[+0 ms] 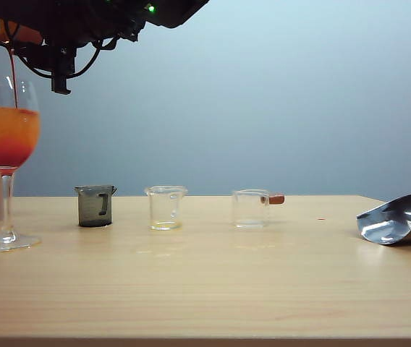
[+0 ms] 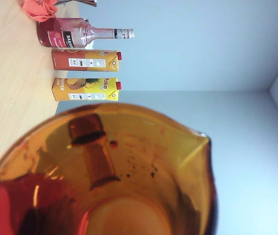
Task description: Pick up the fourth measuring cup from the left, pour the grenadine inside into the goblet, and finally put the measuring cup back in its original place.
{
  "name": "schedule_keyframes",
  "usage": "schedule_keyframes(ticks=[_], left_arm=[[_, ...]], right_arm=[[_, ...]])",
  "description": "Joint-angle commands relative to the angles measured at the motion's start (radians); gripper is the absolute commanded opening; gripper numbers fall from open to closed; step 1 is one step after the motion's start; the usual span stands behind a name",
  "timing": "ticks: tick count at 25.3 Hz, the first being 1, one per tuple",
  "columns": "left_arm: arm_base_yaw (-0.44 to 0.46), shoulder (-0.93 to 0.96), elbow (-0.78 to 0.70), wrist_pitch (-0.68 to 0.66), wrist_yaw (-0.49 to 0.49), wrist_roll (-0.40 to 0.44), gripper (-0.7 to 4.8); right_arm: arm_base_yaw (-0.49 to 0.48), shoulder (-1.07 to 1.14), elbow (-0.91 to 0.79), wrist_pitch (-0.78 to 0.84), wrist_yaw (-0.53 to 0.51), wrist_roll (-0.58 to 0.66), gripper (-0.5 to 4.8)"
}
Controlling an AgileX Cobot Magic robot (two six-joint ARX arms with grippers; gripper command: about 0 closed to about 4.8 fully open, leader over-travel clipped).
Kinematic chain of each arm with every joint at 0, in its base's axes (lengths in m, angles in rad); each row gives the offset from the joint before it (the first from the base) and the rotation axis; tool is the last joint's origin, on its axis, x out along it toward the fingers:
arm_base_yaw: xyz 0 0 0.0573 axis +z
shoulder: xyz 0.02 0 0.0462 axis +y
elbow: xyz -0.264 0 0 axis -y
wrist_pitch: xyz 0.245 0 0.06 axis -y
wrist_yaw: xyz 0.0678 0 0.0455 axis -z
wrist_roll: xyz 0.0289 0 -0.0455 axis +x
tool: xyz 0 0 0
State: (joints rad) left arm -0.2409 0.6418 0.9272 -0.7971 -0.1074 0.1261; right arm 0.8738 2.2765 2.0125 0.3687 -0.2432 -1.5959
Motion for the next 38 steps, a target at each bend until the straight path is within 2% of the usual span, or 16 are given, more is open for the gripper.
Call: schedule_keyframes(ticks=[1, 8, 17, 21, 34, 38], left_arm=[[0.002, -0.002, 0.001, 0.013, -0.002, -0.003, -0.03], [0.002, -0.002, 0.001, 0.013, -0.002, -0.003, -0.03], [0.002, -0.002, 0.001, 0.013, -0.002, -0.003, -0.03], [0.002, -0.002, 0.001, 0.013, -0.002, -0.003, -0.03], [0.002, -0.002, 0.001, 0.013, -0.002, -0.003, -0.03], [0.002, -0.002, 0.001, 0.013, -0.002, -0.003, -0.03]], right_arm=[[0.005, -0.006, 0.003, 0.026, -0.003, -0.042, 1.97], [0.005, -0.006, 0.003, 0.032, -0.002, -0.115, 1.97], [0.008, -0.006, 0.003, 0.033, -0.024, -0.115, 1.97], [0.019, -0.006, 0.003, 0.035, -0.021, -0.216, 1.97], [0.033, -0.006, 0.003, 0.053, -0.017, -0.294, 1.97], [0.039, -0.006, 0.003, 0.038, 0.021, -0.323, 1.97]])
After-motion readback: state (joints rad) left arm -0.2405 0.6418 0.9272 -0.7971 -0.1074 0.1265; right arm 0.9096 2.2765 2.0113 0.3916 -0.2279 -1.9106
